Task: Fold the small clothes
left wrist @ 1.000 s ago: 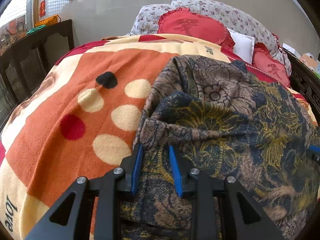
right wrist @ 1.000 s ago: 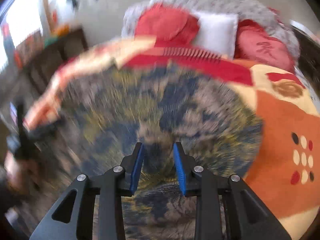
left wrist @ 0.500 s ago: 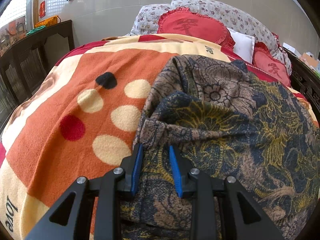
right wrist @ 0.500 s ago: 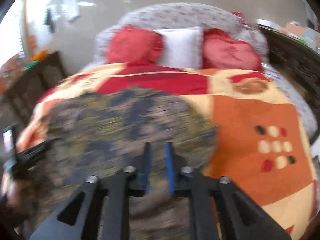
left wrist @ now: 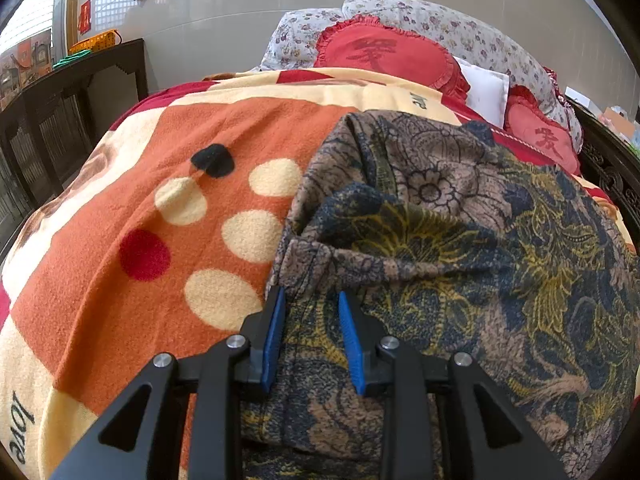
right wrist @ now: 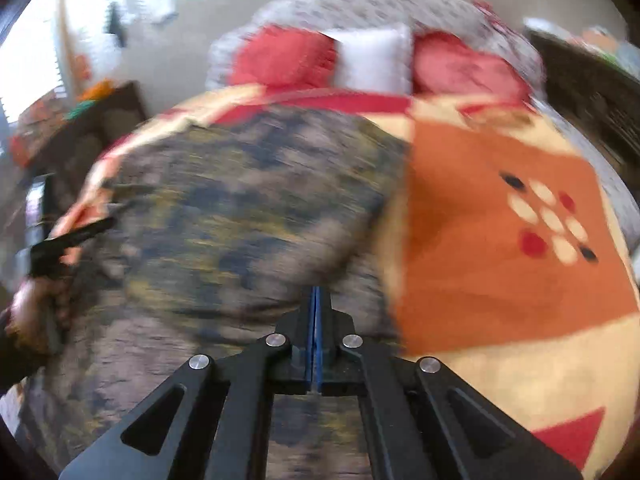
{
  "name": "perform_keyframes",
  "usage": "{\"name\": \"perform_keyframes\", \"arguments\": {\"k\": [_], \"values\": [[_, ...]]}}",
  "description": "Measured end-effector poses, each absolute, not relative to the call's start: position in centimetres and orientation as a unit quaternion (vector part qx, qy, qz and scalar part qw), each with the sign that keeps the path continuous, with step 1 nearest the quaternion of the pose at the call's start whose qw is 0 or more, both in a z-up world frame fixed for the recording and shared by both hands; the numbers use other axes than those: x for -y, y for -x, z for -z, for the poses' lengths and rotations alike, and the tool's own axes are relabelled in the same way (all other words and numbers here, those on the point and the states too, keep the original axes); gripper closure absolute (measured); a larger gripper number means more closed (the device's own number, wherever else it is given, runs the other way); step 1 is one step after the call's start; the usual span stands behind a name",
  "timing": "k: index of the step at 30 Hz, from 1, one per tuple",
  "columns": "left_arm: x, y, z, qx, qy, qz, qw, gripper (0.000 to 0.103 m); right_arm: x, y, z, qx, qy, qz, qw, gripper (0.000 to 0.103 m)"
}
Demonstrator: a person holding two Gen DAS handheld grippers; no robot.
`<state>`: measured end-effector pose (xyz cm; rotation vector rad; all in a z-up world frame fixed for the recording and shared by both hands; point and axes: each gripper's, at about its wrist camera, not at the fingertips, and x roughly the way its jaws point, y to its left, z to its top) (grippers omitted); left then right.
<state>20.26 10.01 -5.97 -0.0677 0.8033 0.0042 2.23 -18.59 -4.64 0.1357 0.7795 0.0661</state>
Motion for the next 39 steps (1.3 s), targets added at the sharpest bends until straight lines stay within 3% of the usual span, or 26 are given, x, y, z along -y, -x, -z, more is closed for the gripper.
{"name": "perform_keyframes", "arguments": {"k": [4, 11, 14, 16, 17, 18, 21, 25, 33, 35, 39], "values": [[-10.0, -20.3, 6.0, -0.390, 0.035, -0.001, 0.920, 0.074, 20.8, -4.0, 8.1, -0.425, -0.060, 0.017, 0.903, 0.086], [-9.9, -20.2, 6.0, -0.391, 0.033, -0.003, 0.920, 0.074, 21.6, -2.9, 4.9, -0.408, -0.085, 0.068, 0.906, 0.084], [-10.0, -20.2, 5.9, -0.391, 0.036, -0.001, 0.920, 0.074, 18.1, -2.8, 2.9, -0.385, -0.066, 0.028, 0.920, 0.071], [-9.9, -20.2, 5.9, -0.391, 0.037, -0.001, 0.920, 0.074, 16.9, -2.6, 2.0, -0.370, -0.080, 0.020, 0.926, 0.053], [-9.9, -20.2, 5.9, -0.391, 0.036, -0.001, 0.920, 0.074, 16.6, -2.3, 1.5, -0.362, -0.101, 0.019, 0.927, 0.036], [-9.8, -20.2, 5.9, -0.391, 0.035, -0.002, 0.920, 0.074, 16.7, -1.7, 1.1, -0.344, -0.120, 0.019, 0.931, 0.026], [-10.0, -20.2, 5.9, -0.391, 0.037, -0.001, 0.920, 0.074, 15.4, -1.2, 0.7, -0.314, -0.110, 0.039, 0.942, 0.011], [-9.9, -20.2, 5.9, -0.391, 0.034, -0.002, 0.920, 0.074, 16.0, -2.1, 2.1, -0.343, -0.118, 0.059, 0.930, 0.011], [-10.1, -20.2, 6.0, -0.391, 0.045, 0.004, 0.919, 0.074, 12.1, -7.2, 6.4, -0.430, -0.017, 0.078, 0.899, 0.011], [-10.2, -20.3, 6.0, -0.391, 0.042, 0.002, 0.919, 0.074, 14.9, -7.8, 8.3, -0.458, -0.113, 0.072, 0.879, 0.006], [-10.2, -20.3, 6.0, -0.392, 0.039, 0.001, 0.919, 0.074, 13.6, -7.0, 6.3, -0.448, -0.079, 0.101, 0.885, 0.008]]}}
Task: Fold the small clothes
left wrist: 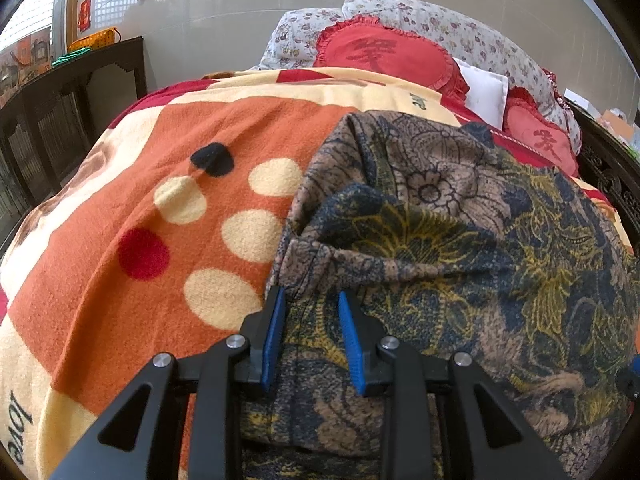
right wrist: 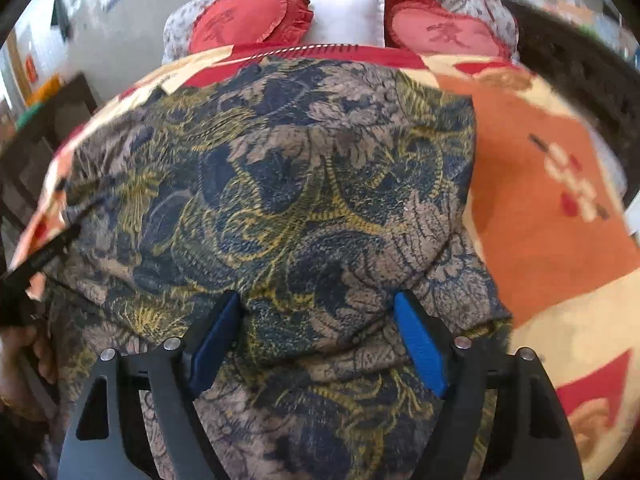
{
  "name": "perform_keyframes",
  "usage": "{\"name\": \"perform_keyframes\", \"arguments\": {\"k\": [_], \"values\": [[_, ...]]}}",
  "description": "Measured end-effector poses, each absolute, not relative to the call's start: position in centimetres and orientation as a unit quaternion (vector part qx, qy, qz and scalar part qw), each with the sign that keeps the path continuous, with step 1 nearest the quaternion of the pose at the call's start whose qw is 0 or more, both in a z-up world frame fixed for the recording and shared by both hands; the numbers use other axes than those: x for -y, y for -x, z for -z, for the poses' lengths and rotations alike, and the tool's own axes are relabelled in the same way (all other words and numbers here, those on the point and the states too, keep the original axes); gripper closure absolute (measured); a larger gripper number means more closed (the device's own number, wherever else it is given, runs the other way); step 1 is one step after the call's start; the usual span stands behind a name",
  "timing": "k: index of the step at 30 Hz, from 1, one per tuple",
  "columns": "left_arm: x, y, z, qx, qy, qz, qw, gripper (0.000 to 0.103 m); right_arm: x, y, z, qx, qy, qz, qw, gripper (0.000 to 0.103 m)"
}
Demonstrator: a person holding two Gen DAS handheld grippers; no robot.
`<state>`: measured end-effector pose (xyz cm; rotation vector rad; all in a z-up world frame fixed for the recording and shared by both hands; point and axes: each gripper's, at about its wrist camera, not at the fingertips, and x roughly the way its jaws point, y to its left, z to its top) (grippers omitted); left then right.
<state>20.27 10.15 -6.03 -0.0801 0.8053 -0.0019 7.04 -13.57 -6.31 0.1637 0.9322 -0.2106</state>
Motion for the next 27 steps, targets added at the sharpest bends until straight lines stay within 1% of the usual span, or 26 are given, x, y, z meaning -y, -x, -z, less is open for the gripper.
{"name": "perform_keyframes", "arguments": {"k": [5, 13, 18, 27], "values": [[-10.1, -20.3, 6.0, -0.392, 0.039, 0.001, 0.919, 0.074, 11.4, -4.9, 4.8, -0.429, -0.047, 0.163, 0.887, 0.008], [-10.1, -20.2, 6.0, -0.392, 0.038, 0.001, 0.919, 0.074, 10.0, -3.7, 6.7, -0.427, -0.014, 0.206, 0.880, 0.008], [-10.1, -20.2, 6.0, -0.392, 0.037, 0.000, 0.919, 0.074, 10.5, -3.5, 8.7, -0.435, -0.025, 0.209, 0.876, 0.008], [-10.1, -20.2, 5.9, -0.392, 0.033, -0.001, 0.920, 0.074, 10.6, -3.4, 9.0, -0.426, -0.034, 0.207, 0.880, 0.008]]}}
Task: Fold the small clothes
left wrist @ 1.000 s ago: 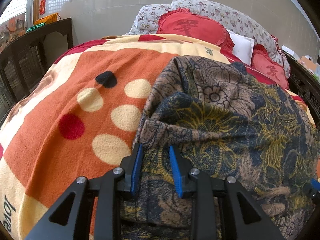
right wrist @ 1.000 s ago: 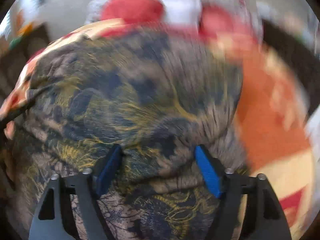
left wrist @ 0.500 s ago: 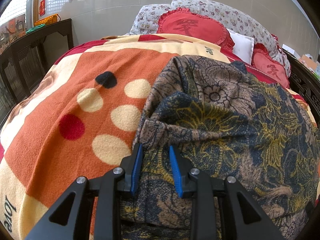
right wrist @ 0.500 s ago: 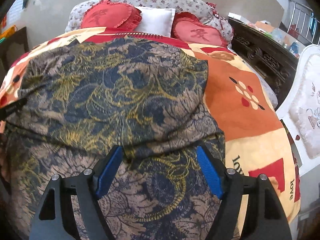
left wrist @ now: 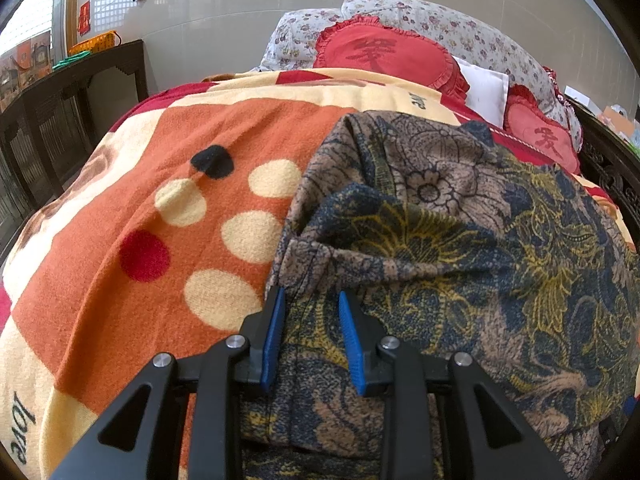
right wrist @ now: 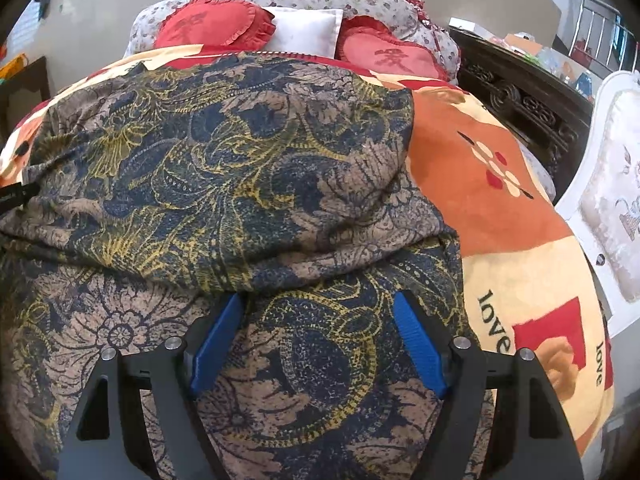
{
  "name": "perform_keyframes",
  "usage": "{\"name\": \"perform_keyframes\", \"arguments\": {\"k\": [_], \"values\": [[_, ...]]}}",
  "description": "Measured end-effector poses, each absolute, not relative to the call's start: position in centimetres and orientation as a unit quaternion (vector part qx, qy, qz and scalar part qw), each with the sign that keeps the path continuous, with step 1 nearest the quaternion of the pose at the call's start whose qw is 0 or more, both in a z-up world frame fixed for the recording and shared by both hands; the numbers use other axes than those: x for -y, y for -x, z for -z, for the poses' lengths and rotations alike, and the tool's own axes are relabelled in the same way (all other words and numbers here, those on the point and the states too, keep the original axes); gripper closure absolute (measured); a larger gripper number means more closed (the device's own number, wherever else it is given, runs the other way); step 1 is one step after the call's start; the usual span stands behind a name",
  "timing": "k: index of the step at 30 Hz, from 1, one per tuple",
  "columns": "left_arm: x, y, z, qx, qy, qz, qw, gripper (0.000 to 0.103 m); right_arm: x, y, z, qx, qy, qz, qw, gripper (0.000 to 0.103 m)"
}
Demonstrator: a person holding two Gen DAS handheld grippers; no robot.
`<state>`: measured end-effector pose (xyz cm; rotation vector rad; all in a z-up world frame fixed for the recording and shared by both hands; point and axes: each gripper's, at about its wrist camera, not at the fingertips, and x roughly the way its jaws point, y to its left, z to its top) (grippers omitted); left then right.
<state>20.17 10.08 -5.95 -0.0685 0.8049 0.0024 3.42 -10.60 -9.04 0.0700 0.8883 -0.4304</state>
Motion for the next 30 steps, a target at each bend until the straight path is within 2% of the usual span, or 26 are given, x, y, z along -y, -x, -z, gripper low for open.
{"name": "perform_keyframes", "arguments": {"k": [3, 5, 7, 8, 10, 13, 15, 19, 25, 30], "values": [[-10.0, -20.3, 5.3, -0.413, 0.006, 0.013, 0.911, 0.070, 10.9, -3.2, 9.2, -0.424, -0.040, 0.202, 0.882, 0.007], [-10.4, -19.5, 3.8, -0.430, -0.012, 0.031, 0.902, 0.056, 11.2, -3.0, 9.1, -0.426, -0.049, 0.195, 0.882, 0.007], [-11.6, -17.7, 1.9, -0.420, -0.013, 0.064, 0.905, 0.049, 11.5, -2.2, 8.4, -0.431, -0.057, 0.183, 0.882, 0.008], [-12.5, -16.5, 1.0, -0.414, -0.014, 0.081, 0.906, 0.038, 11.6, -1.3, 7.9, -0.428, -0.055, 0.181, 0.884, 0.009], [-14.4, -14.2, 0.0, -0.417, -0.019, 0.106, 0.903, 0.026, 11.5, 0.9, 6.9, -0.416, -0.044, 0.168, 0.892, 0.009], [-17.2, -10.3, -0.1, -0.435, -0.029, 0.129, 0.891, 0.025, 11.4, 3.3, 6.7, -0.414, -0.026, 0.133, 0.900, 0.010], [-18.8, -7.5, 1.0, -0.460, -0.021, 0.143, 0.876, 0.025, 11.7, 4.1, 6.9, -0.412, -0.017, 0.117, 0.904, 0.015], [-20.3, -1.3, 4.2, -0.517, 0.027, 0.189, 0.834, 0.026, 12.4, 3.9, 8.4, -0.418, -0.024, 0.088, 0.904, 0.016], [-21.8, 7.3, 5.2, -0.524, 0.072, 0.254, 0.809, 0.027, 13.3, 4.0, 9.7, -0.421, -0.057, 0.081, 0.902, 0.015], [-22.9, 11.1, 5.5, -0.543, 0.106, 0.293, 0.780, 0.027, 12.9, 4.0, 9.8, -0.420, -0.044, 0.087, 0.902, 0.014]]}}
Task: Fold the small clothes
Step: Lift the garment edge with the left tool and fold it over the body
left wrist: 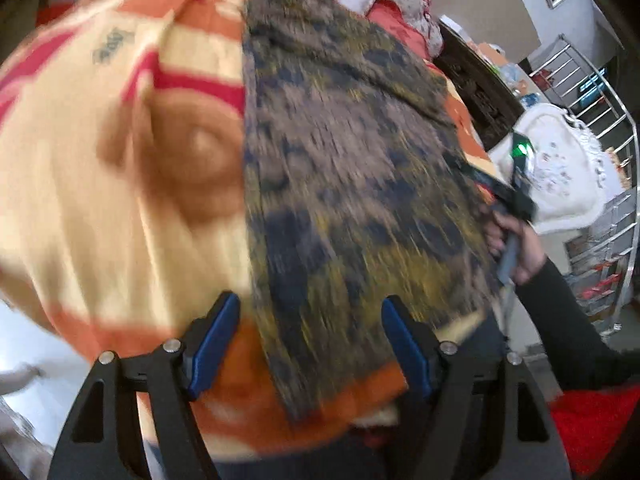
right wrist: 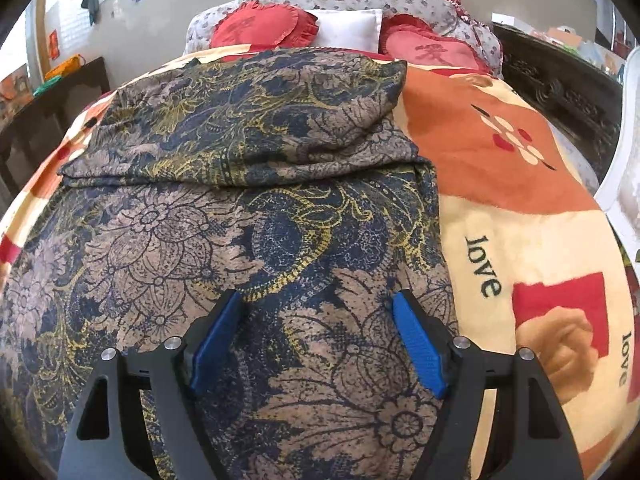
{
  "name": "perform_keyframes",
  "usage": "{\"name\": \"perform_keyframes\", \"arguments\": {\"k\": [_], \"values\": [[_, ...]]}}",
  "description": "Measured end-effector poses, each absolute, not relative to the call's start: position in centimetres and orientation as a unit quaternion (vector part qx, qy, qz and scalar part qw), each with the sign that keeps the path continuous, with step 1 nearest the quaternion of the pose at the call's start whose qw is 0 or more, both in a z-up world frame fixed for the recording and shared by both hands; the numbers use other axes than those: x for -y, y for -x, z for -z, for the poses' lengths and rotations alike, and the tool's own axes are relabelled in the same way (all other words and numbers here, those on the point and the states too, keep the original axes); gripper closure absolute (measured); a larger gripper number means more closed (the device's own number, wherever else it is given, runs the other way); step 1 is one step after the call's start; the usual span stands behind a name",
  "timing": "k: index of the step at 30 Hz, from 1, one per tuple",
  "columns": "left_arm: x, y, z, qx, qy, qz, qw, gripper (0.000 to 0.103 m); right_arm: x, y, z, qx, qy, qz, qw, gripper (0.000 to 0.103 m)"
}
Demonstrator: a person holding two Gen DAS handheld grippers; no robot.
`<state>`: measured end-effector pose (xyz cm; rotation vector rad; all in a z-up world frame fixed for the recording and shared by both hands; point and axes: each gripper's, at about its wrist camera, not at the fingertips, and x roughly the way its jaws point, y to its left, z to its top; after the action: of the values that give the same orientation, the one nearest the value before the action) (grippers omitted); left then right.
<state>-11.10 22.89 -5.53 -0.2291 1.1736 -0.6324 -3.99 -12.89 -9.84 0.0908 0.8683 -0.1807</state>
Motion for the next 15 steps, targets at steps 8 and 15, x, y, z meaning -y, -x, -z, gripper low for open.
{"name": "perform_keyframes", "arguments": {"k": [8, 15], "values": [[-24.0, 12.4, 5.6, -0.542, 0.147, 0.308, 0.768, 0.057, 13.0, 4.1, 9.8, -0.419, -0.044, 0.088, 0.903, 0.014], [-25.0, 11.7, 6.5, -0.551, 0.174, 0.277, 0.767, 0.089, 13.0, 4.1, 9.8, -0.419, -0.044, 0.088, 0.902, 0.014]]}}
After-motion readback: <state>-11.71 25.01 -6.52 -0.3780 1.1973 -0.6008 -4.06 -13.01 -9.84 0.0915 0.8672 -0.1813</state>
